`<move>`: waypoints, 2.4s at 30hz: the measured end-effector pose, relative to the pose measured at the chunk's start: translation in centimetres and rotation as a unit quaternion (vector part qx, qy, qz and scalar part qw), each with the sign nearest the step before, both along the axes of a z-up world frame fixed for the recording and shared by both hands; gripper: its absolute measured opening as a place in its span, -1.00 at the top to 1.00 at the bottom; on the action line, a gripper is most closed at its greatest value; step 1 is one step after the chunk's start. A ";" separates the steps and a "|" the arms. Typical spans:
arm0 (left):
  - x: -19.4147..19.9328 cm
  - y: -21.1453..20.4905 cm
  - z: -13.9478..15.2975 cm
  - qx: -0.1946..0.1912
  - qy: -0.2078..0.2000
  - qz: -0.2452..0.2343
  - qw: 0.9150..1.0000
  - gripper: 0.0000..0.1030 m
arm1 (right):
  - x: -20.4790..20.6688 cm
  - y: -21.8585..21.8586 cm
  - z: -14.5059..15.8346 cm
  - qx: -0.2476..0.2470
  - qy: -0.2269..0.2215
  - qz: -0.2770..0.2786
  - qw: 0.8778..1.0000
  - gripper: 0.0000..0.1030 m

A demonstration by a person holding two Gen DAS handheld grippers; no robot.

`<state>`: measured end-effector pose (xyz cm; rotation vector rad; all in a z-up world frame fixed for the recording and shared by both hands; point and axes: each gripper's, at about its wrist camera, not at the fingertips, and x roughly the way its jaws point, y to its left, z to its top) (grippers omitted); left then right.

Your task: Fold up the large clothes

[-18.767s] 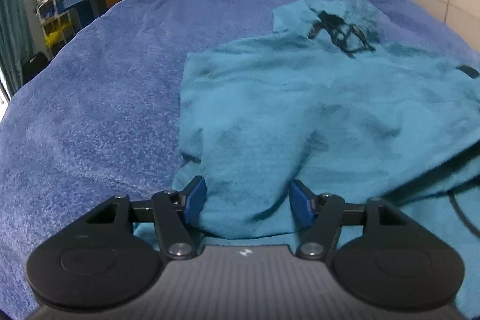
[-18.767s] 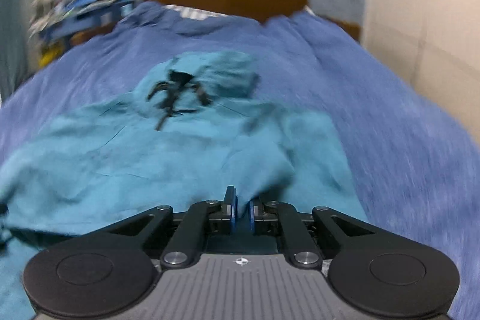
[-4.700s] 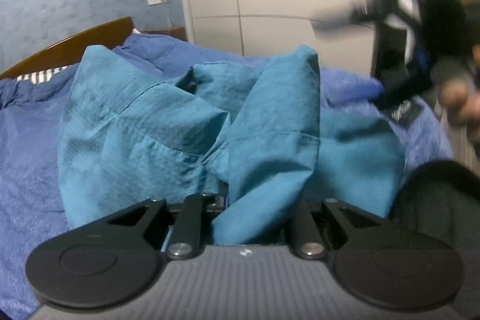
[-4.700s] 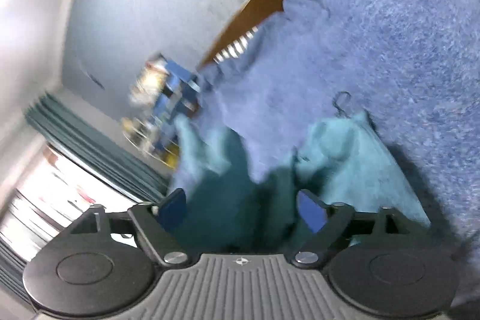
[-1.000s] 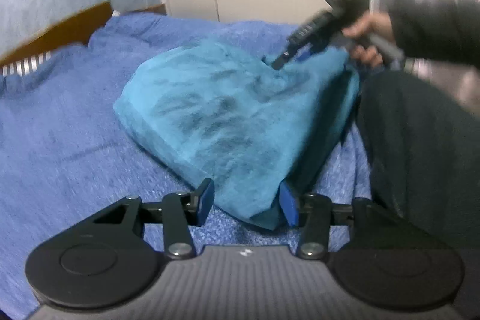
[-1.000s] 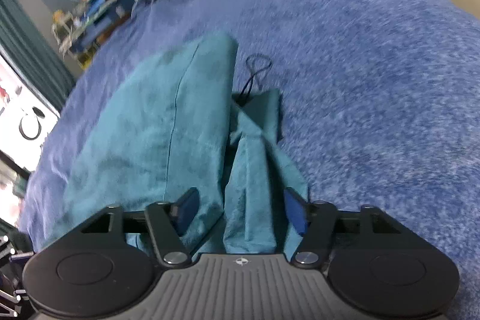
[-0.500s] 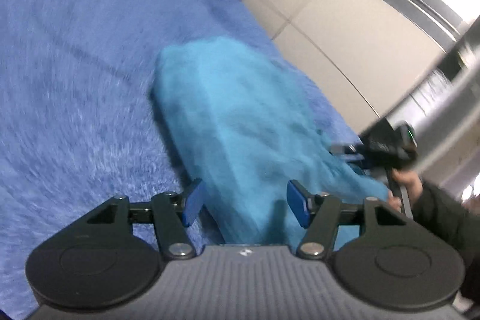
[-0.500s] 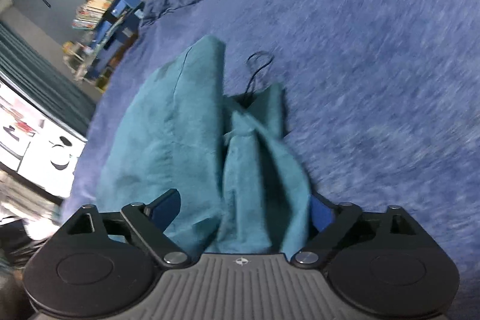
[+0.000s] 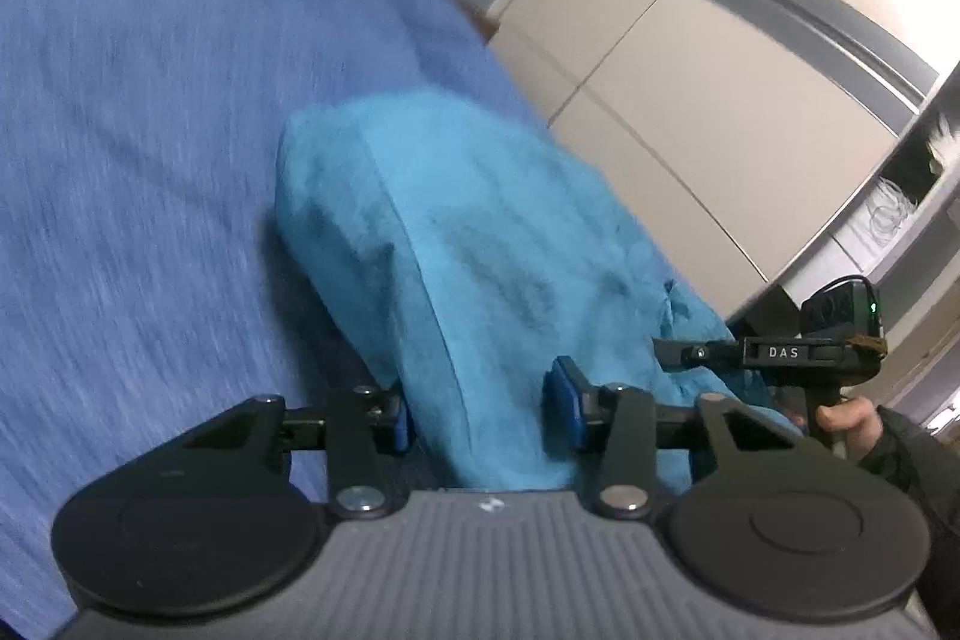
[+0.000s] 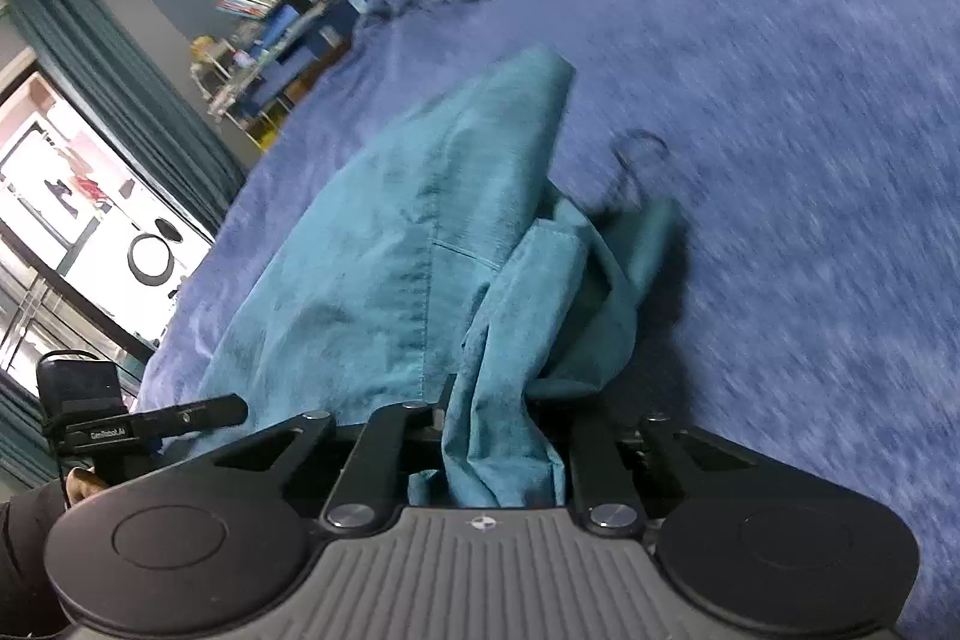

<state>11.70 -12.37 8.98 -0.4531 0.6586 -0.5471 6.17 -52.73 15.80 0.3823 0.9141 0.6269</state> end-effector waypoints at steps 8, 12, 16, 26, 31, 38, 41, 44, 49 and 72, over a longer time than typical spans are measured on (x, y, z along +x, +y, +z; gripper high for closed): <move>1.0 7.0 5.3 0.084 -0.080 0.054 0.992 0.24 | 3.1 7.9 3.0 0.030 -0.077 0.016 0.996 0.77; 2.8 11.0 5.8 0.116 -0.081 0.094 0.986 0.24 | 6.3 13.8 3.3 0.014 -0.102 0.024 0.994 0.78; 5.4 13.9 3.6 0.140 -0.066 0.113 0.982 0.24 | 8.8 18.8 2.2 -0.014 -0.109 0.022 0.994 0.78; 4.3 13.3 -3.3 0.183 -0.029 0.098 0.978 -0.06 | 8.4 19.5 -6.0 -0.067 -0.042 -0.020 0.997 0.03; 2.8 13.7 -2.4 0.188 -0.029 0.096 0.977 -0.07 | 6.6 17.4 -5.2 -0.056 -0.024 -0.029 0.998 0.00; -1.6 14.2 1.4 0.186 -0.083 0.117 0.972 -0.07 | 3.6 14.0 -0.6 -0.029 -0.075 -0.048 0.996 0.11; -2.8 13.1 3.1 0.185 -0.107 0.111 0.971 -0.07 | 2.8 14.4 1.5 -0.010 -0.096 -0.025 0.995 0.31; -2.8 10.5 3.5 0.211 -0.102 0.078 0.969 -0.07 | 2.3 16.4 2.7 -0.020 -0.100 0.024 0.995 0.48; -2.8 6.9 1.1 0.268 -0.056 0.022 0.962 0.07 | 0.0 21.1 1.6 -0.102 -0.107 0.116 0.982 0.60; -9.9 6.9 1.6 0.257 -0.091 0.102 0.957 -0.75 | -6.9 18.7 -0.3 -0.108 -0.120 0.088 0.983 -0.08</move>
